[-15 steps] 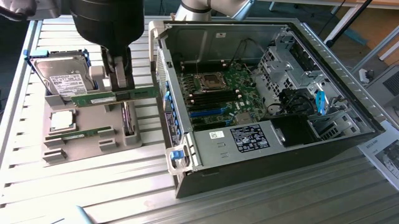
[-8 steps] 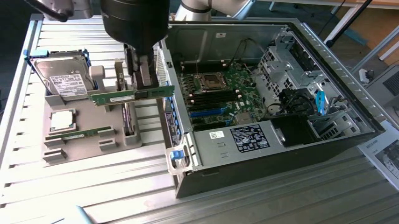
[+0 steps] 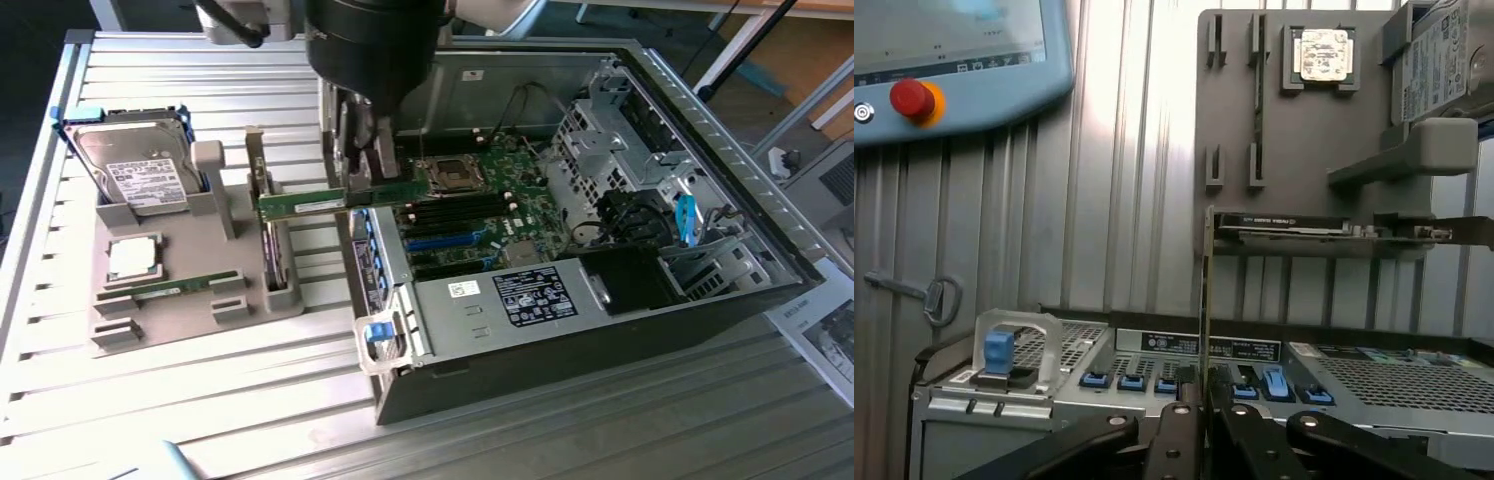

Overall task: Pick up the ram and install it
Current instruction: 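Pick up the ram and move it above insertion slot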

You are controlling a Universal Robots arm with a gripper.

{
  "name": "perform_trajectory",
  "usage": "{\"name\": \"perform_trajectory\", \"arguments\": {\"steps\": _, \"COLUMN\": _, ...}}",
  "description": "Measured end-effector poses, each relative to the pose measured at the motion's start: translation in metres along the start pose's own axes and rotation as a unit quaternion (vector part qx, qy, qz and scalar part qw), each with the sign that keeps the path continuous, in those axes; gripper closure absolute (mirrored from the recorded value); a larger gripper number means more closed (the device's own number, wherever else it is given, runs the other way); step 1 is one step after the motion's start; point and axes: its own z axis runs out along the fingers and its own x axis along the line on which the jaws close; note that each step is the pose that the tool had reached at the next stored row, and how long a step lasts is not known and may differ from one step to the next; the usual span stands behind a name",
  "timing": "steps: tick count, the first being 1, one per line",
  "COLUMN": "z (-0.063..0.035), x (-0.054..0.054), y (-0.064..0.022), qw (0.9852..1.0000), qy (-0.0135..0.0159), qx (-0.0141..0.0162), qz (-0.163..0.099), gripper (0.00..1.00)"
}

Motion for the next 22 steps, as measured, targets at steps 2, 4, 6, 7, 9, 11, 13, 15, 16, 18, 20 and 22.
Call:
{"name": "perform_trajectory", "arguments": {"steps": 2, "z": -0.0002, "x": 0.001, "y": -0.0109, "qw": 1.0, "qy": 0.0001, "qx": -0.0001, "qz": 0.001, "gripper": 0.86}}
{"name": "perform_trajectory", "arguments": {"steps": 4, "z": -0.0004, "x": 0.001, "y": -0.0193, "qw": 1.0, "qy": 0.0003, "qx": -0.0001, "qz": 0.002, "gripper": 0.86}}
{"name": "perform_trajectory", "arguments": {"steps": 6, "z": -0.0006, "x": 0.002, "y": -0.0293, "qw": 1.0, "qy": 0.0004, "qx": -0.0002, "qz": 0.003, "gripper": 0.86}}
{"name": "perform_trajectory", "arguments": {"steps": 7, "z": -0.0007, "x": 0.003, "y": -0.0346, "qw": 1.0, "qy": 0.0006, "qx": -0.0002, "qz": 0.004, "gripper": 0.86}}
{"name": "perform_trajectory", "arguments": {"steps": 9, "z": -0.0008, "x": 0.003, "y": -0.0422, "qw": 1.0, "qy": 0.0008, "qx": -0.0003, "qz": 0.005, "gripper": 0.86}}
{"name": "perform_trajectory", "arguments": {"steps": 11, "z": -0.001, "x": 0.004, "y": -0.0494, "qw": 1.0, "qy": 0.0009, "qx": -0.0003, "qz": 0.006, "gripper": 0.86}}
{"name": "perform_trajectory", "arguments": {"steps": 13, "z": -0.0011, "x": 0.004, "y": -0.0594, "qw": 1.0, "qy": 0.0011, "qx": -0.0004, "qz": 0.007, "gripper": 0.86}}
{"name": "perform_trajectory", "arguments": {"steps": 15, "z": -0.0013, "x": 0.005, "y": -0.0711, "qw": 1.0, "qy": 0.0013, "qx": -0.0004, "qz": 0.008, "gripper": 0.86}}
{"name": "perform_trajectory", "arguments": {"steps": 16, "z": -0.0014, "x": 0.006, "y": -0.0785, "qw": 1.0, "qy": 0.0014, "qx": -0.0004, "qz": 0.009, "gripper": 0.86}}
{"name": "perform_trajectory", "arguments": {"steps": 18, "z": -0.0015, "x": 0.007, "y": -0.0896, "qw": 1.0, "qy": 0.0015, "qx": -0.0005, "qz": 0.01, "gripper": 0.86}}
{"name": "perform_trajectory", "arguments": {"steps": 20, "z": -0.0017, "x": 0.007, "y": -0.0985, "qw": 0.9999, "qy": 0.0017, "qx": -0.0005, "qz": 0.011, "gripper": 0.86}}
{"name": "perform_trajectory", "arguments": {"steps": 22, "z": -0.0018, "x": 0.008, "y": -0.1064, "qw": 0.9999, "qy": 0.0018, "qx": -0.0005, "qz": 0.011, "gripper": 0.86}}
